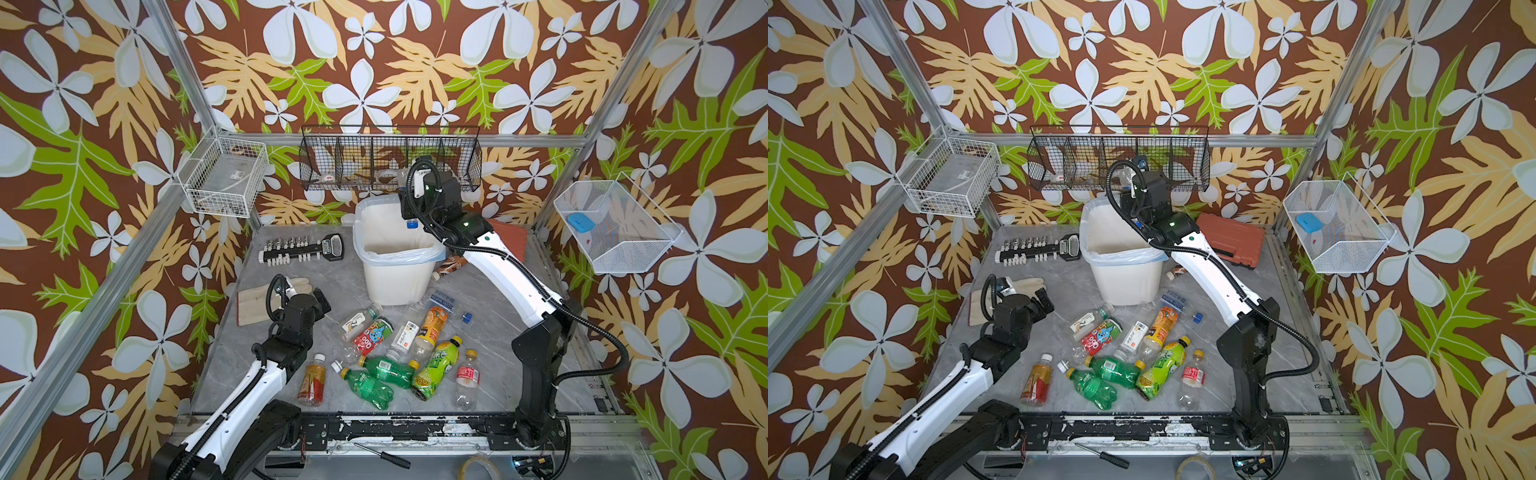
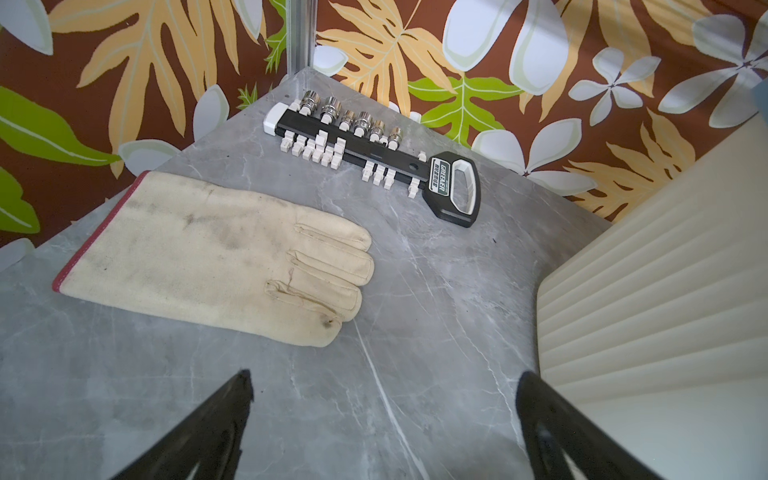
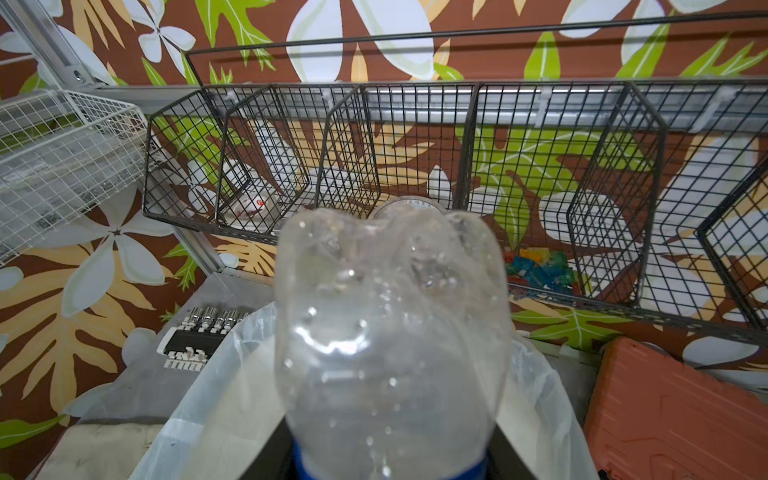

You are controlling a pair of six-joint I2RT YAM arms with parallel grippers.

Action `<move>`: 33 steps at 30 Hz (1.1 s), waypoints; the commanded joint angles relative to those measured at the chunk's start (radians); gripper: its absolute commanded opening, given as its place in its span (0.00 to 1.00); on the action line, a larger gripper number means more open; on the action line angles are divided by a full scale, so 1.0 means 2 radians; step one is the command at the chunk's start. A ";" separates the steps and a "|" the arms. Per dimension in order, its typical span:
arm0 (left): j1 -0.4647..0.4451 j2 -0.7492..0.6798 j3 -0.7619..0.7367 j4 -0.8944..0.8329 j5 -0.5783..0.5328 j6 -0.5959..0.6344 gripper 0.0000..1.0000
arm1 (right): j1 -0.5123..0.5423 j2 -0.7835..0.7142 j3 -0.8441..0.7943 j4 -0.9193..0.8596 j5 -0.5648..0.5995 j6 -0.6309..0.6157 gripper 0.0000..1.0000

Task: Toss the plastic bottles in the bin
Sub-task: 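Lift the grasped bottle with the right gripper and carry it over the bin, then open the right gripper to drop the blue-labelled bottle into the bin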

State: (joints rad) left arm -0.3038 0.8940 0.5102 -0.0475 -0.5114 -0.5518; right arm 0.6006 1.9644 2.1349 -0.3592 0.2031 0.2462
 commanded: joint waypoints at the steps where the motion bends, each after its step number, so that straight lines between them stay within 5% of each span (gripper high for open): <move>1: 0.001 0.003 0.004 -0.003 0.000 -0.007 1.00 | 0.000 -0.001 -0.008 0.005 -0.014 -0.001 0.45; 15: 0.001 -0.003 0.005 -0.013 0.001 -0.010 1.00 | 0.000 0.001 -0.029 0.012 -0.022 0.015 0.46; 16: 0.001 -0.003 0.004 -0.013 0.002 -0.010 1.00 | 0.000 0.000 -0.029 0.011 -0.023 0.016 0.48; 20: 0.001 0.001 0.007 -0.019 0.002 -0.011 1.00 | 0.000 -0.014 -0.040 0.012 -0.012 0.013 0.91; 22: 0.002 0.004 0.013 -0.031 0.003 -0.012 1.00 | 0.000 -0.040 -0.069 0.031 -0.002 0.011 1.00; 28: 0.001 0.000 0.060 -0.133 0.015 -0.023 1.00 | -0.007 -0.156 -0.222 0.116 0.020 0.030 1.00; 33: 0.002 -0.013 0.098 -0.260 0.081 -0.049 0.99 | -0.039 -0.219 -0.315 0.172 -0.017 0.074 1.00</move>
State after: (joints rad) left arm -0.3027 0.8764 0.6819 -0.3691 -0.4305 -0.6079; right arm 0.5446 1.5677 1.5631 -0.1295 0.2070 0.3317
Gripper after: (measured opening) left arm 0.995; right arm 0.995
